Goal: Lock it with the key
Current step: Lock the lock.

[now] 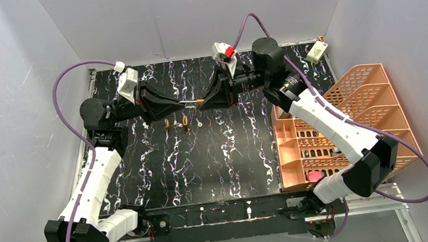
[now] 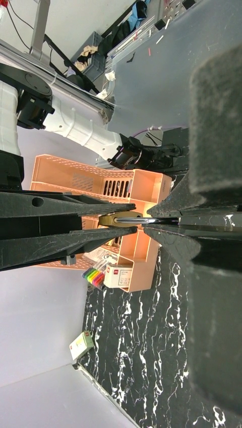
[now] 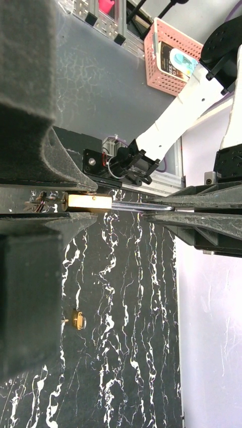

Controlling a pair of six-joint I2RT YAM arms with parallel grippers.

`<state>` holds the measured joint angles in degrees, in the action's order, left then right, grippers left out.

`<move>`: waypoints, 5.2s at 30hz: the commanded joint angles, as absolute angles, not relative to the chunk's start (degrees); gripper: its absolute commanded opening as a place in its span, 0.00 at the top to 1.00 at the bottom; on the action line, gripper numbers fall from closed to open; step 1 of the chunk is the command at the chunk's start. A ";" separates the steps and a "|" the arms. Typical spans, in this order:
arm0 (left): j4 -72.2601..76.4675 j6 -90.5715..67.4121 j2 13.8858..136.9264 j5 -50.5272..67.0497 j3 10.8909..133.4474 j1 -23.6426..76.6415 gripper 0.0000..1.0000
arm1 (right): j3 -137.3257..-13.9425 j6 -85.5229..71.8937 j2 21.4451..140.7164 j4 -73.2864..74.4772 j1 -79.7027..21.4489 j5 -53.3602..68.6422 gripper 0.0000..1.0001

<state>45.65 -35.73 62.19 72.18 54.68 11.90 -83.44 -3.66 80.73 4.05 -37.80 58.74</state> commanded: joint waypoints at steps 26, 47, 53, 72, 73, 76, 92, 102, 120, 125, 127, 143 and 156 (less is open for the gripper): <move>55.63 -44.03 60.73 66.36 40.23 25.14 1.00 | -85.87 -7.63 82.75 -13.17 -42.42 42.80 1.00; 46.36 -36.06 56.63 55.70 26.53 29.13 1.00 | -90.63 -10.69 82.17 -15.84 -42.46 45.04 1.00; 44.08 -33.99 54.85 55.67 29.75 29.11 1.00 | -89.43 -9.45 80.71 -14.38 -42.53 45.27 1.00; 18.57 -16.76 46.45 53.39 44.50 29.00 0.52 | -83.43 -4.57 71.58 -6.42 -41.98 39.90 1.00; 18.50 -16.48 45.70 52.82 44.62 29.00 0.50 | -83.22 -4.49 71.36 -6.27 -41.91 39.83 1.00; 19.90 -15.85 42.99 49.80 44.25 29.00 0.42 | -82.27 -5.01 70.67 -6.61 -41.67 40.23 1.00; 25.90 -7.50 47.85 42.92 47.46 29.07 0.02 | -82.00 -6.24 71.41 -6.73 -41.67 47.50 1.00; 31.67 -10.78 49.74 53.77 49.51 28.92 0.23 | -81.97 -5.29 71.89 -5.37 -41.70 48.42 1.00; 26.00 -9.06 51.04 58.42 49.79 28.92 1.00 | -81.33 -4.84 69.71 -5.14 -40.96 43.69 1.00; 23.19 -7.98 49.07 56.12 47.77 28.84 1.00 | -80.95 -7.06 68.42 -7.90 -37.79 44.19 1.00; 22.84 -7.44 47.91 53.92 47.77 28.85 1.00 | -80.61 -7.60 68.74 -8.28 -37.39 44.63 1.00; 17.21 -3.43 49.68 54.92 57.24 28.35 1.00 | -69.25 -4.07 64.47 -4.20 -36.65 45.48 1.00; 14.79 -2.78 54.76 57.01 61.30 27.42 1.00 | -77.25 1.74 64.26 1.67 -34.60 41.58 0.53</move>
